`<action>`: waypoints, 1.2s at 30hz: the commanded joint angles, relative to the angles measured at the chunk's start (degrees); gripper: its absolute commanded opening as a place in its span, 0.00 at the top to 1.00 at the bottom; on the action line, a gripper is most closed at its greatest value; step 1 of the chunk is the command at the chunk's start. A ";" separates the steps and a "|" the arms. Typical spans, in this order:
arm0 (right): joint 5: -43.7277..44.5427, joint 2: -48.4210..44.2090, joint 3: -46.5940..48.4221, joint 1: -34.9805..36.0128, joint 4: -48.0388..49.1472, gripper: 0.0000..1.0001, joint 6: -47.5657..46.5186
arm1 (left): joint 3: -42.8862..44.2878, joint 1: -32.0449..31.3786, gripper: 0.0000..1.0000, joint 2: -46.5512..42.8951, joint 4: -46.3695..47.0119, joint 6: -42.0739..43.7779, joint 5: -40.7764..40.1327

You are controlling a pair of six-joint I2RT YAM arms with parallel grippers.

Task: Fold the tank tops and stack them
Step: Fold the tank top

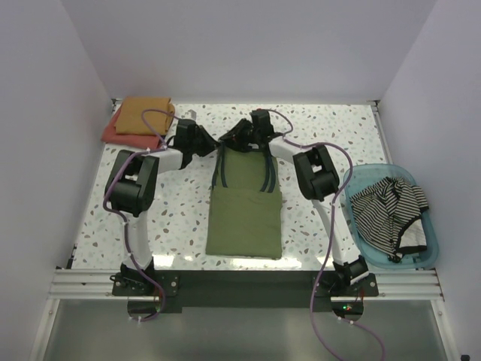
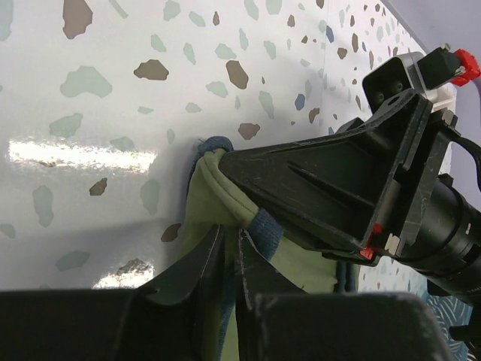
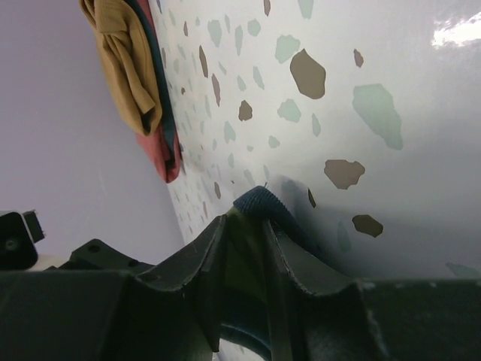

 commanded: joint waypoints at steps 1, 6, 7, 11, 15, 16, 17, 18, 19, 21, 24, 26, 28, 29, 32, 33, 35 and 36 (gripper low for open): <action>-1.45 -1.56 -1.06 -1.63 6.74 0.70 4.55 | 0.12 -0.29 0.84 0.08 3.92 -1.19 -0.32; -3.28 -1.03 0.34 -2.42 8.24 0.67 8.76 | 0.64 -0.81 0.84 1.57 4.71 -2.07 -0.15; -3.55 -0.86 0.69 -2.60 8.24 0.67 9.55 | 0.73 -0.90 0.84 1.84 4.88 -2.15 0.03; -3.64 -0.94 0.70 -2.95 8.50 0.66 10.79 | 1.35 -1.78 0.84 2.98 5.76 -2.77 0.20; -3.73 -1.82 0.26 -3.74 8.42 0.65 10.35 | 2.05 -2.40 0.84 4.47 6.99 -3.47 0.38; -3.90 -1.82 0.34 -3.91 8.16 0.64 10.44 | 2.14 -2.57 0.84 4.65 7.17 -3.73 0.38; -4.25 -1.56 1.13 -4.00 7.80 0.62 10.53 | 2.23 -2.83 0.84 4.83 7.78 -4.09 0.64; -4.43 -1.30 1.92 -4.09 6.84 0.61 9.92 | 2.23 -2.92 0.84 4.92 8.05 -4.26 0.64; -4.61 -0.95 3.06 -4.35 3.01 0.60 9.13 | 2.14 -3.10 0.83 4.83 8.05 -4.26 0.38; -3.91 -0.94 3.78 -4.36 0.60 0.59 7.55 | 2.23 -3.54 0.83 4.57 8.14 -4.35 -0.32; -1.81 -3.57 0.71 -4.44 -0.90 0.59 5.44 | 2.93 -3.63 0.82 4.65 7.52 -4.44 -0.85; -0.57 -5.33 -2.10 -4.53 -1.25 0.59 4.03 | 3.28 -3.71 0.81 4.57 6.91 -4.09 -1.64; 0.14 -7.27 -3.43 -5.06 -1.87 0.59 2.53 | 3.63 -3.72 0.80 4.48 6.91 -4.00 -1.73; 0.31 -7.97 -3.87 -5.06 -1.87 0.59 2.36 | 3.81 -3.72 0.80 4.56 6.99 -4.09 -1.73; -0.04 -9.90 -4.40 -5.50 -1.43 0.59 1.22 | 4.60 -3.72 0.80 4.39 7.17 -4.00 -1.47; 0.13 -10.87 -4.40 -5.67 -1.60 0.59 0.26 | 5.21 -3.80 0.80 4.39 7.26 -4.00 -1.20; -0.13 -11.49 -3.88 -5.76 -2.39 0.58 -0.72 | 6.18 -3.89 0.80 4.83 6.91 -3.57 -0.94; -0.13 -12.10 -3.53 -5.76 -3.18 0.58 -1.59 | 7.14 -4.15 0.80 5.00 6.65 -3.30 -0.94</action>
